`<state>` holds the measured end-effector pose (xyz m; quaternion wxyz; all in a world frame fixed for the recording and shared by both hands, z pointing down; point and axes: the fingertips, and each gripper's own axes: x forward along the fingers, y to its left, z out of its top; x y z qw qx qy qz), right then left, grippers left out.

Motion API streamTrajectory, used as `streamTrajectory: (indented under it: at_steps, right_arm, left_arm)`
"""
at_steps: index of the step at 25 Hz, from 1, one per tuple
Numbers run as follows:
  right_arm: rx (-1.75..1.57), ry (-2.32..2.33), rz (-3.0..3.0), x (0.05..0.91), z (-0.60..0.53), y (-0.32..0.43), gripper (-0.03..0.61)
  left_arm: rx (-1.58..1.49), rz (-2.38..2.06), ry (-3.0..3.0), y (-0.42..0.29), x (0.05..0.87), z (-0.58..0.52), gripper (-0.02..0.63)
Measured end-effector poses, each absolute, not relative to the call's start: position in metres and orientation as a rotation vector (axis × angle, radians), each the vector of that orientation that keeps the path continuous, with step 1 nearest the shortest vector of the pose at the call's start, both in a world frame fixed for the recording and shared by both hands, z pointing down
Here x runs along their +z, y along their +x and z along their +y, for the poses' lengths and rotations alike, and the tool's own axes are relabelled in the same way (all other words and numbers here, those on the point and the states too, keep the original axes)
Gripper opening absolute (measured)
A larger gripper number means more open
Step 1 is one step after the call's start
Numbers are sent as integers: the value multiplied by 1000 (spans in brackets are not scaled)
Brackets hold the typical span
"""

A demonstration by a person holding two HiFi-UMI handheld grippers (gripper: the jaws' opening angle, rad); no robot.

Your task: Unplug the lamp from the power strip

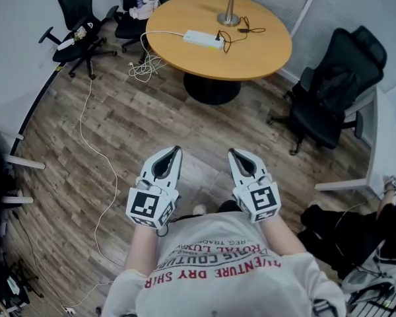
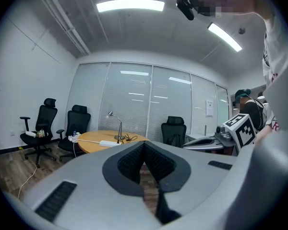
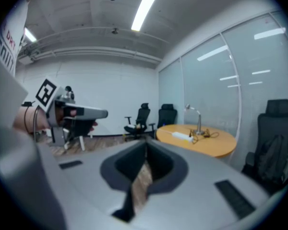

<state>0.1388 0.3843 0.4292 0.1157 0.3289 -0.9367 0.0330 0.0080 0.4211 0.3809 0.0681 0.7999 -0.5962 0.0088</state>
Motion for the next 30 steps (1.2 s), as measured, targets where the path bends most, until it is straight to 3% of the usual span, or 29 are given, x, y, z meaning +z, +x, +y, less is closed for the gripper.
streamTrajectory:
  at_steps: [14, 30]
  right_arm:
    - [78, 857, -2762, 448, 314, 97, 29]
    - [-102, 737, -2772, 430, 84, 63, 29]
  left_arm:
    - [40, -1853, 2347, -31, 400, 355, 28]
    - [83, -1908, 2374, -48, 379, 118, 28]
